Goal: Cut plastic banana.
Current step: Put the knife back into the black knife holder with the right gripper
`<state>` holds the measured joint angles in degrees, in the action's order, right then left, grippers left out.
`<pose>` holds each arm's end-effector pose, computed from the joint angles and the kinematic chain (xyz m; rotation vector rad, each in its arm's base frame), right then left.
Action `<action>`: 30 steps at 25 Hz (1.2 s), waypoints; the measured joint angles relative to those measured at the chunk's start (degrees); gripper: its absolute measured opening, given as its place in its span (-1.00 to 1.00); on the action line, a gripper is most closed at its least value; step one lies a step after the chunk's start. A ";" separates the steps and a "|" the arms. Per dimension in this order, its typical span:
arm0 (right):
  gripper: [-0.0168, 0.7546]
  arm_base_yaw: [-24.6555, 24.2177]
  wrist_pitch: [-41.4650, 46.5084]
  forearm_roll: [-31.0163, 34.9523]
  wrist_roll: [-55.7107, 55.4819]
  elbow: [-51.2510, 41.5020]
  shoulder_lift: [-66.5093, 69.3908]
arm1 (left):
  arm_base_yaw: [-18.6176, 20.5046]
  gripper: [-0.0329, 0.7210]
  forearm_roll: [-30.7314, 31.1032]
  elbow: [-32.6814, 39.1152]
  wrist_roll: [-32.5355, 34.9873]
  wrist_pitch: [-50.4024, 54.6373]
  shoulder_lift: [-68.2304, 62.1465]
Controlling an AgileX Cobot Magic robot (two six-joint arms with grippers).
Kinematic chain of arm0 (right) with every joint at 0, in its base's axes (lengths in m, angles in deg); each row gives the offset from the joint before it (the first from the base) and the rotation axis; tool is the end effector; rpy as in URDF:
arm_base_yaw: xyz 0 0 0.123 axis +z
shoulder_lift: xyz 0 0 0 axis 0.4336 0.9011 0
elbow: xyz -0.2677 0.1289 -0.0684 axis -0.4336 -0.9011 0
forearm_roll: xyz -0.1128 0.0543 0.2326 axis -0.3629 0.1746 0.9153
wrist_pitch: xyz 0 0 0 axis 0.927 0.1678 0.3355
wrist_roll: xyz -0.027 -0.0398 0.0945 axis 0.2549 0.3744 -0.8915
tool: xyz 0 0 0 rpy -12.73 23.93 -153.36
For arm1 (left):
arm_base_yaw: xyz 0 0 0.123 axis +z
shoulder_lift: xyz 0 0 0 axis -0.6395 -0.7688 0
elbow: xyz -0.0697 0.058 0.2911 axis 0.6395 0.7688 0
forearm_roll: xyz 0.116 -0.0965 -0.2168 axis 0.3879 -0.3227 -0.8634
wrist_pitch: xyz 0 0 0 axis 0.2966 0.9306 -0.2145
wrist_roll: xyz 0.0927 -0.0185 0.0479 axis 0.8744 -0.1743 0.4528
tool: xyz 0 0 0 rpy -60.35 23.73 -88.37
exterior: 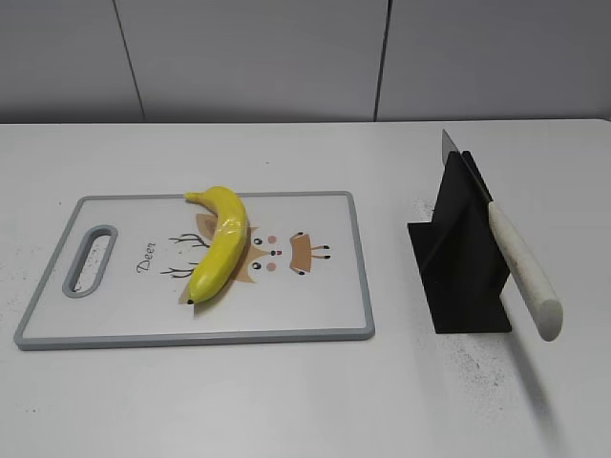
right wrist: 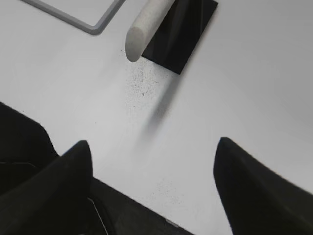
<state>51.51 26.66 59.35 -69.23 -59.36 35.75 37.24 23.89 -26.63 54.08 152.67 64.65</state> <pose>0.0359 0.0227 0.2762 -0.6011 2.2096 0.2539 0.0018 -0.0022 0.2662 0.1367 2.1132 -0.0029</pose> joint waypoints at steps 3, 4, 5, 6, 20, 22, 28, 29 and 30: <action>0.56 0.00 0.29 0.05 0.00 -0.08 -5.29 | 0.00 0.47 0.00 0.00 0.00 0.00 0.00; 0.56 0.00 0.34 0.11 0.00 -0.08 -6.89 | 0.00 0.47 0.00 0.00 0.00 0.00 0.00; 0.56 0.00 0.33 0.11 0.00 -0.08 -8.08 | 0.00 0.47 0.00 0.00 0.00 0.00 0.00; 0.56 0.00 0.33 0.23 0.00 -0.08 -9.29 | 0.00 0.47 0.01 0.00 0.00 0.00 0.00; 0.56 -7.95 0.53 1.66 0.05 -0.33 -15.86 | 0.06 0.45 0.05 0.00 0.00 -0.08 0.00; 0.56 -11.65 0.53 1.73 0.05 -0.33 -15.86 | 0.06 0.44 0.05 0.00 0.00 -0.08 0.00; 0.56 -20.34 0.53 1.79 0.05 -0.33 -15.86 | 0.06 0.42 0.05 0.00 0.00 -0.08 0.00; 0.56 -20.80 0.53 1.79 0.05 -0.33 -15.86 | 0.06 0.42 0.05 0.00 0.00 -0.08 0.00; 0.56 -21.03 0.53 1.79 0.05 -0.33 -15.86 | 0.06 0.42 0.05 0.00 0.00 -0.08 0.00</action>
<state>30.48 27.19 61.14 -69.18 -59.69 19.89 37.30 23.94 -26.63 54.08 152.59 64.65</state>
